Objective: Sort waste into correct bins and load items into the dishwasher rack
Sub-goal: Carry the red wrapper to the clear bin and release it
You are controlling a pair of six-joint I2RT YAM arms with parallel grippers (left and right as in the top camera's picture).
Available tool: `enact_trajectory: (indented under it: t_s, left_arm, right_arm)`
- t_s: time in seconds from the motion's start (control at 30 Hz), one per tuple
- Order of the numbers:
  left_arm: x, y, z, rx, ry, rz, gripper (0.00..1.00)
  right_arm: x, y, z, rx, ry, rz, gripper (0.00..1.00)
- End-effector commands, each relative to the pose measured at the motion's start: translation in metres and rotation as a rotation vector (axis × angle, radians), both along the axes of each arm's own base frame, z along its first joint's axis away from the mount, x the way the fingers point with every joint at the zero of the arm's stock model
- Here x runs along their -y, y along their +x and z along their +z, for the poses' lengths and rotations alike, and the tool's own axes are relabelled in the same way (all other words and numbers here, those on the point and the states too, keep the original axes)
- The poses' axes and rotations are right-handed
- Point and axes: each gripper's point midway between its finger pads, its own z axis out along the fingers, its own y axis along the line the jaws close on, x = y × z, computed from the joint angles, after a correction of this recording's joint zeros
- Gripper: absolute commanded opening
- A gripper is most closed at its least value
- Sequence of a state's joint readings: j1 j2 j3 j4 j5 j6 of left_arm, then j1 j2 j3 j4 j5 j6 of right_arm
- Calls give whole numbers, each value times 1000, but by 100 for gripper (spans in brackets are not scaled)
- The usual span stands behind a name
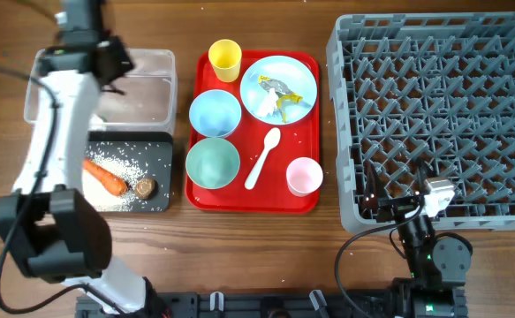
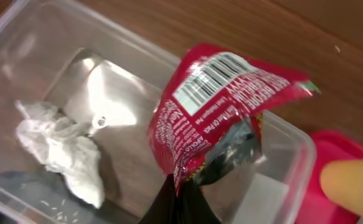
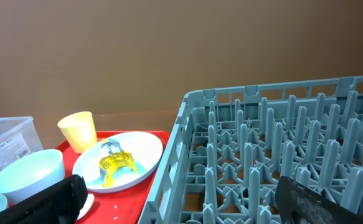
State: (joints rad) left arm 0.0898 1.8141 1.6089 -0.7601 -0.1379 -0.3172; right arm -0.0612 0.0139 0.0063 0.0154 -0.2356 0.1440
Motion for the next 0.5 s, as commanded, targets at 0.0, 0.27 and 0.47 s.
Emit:
enact_trajectory:
  t_s: [0.0,0.27,0.47]
  left_arm:
    - [-19,-6,-20,-22,-179,40,5]
    - [-34,-7,-44,-62,-187,74,53]
    - [-13,3,20,81,-157,5,52]
  right_arm:
    - [-3,0,1,6,-13,14,100]
    - [-3,0,1,6,-13,14,100]
    - [-3,0,1,6,-13,14,100]
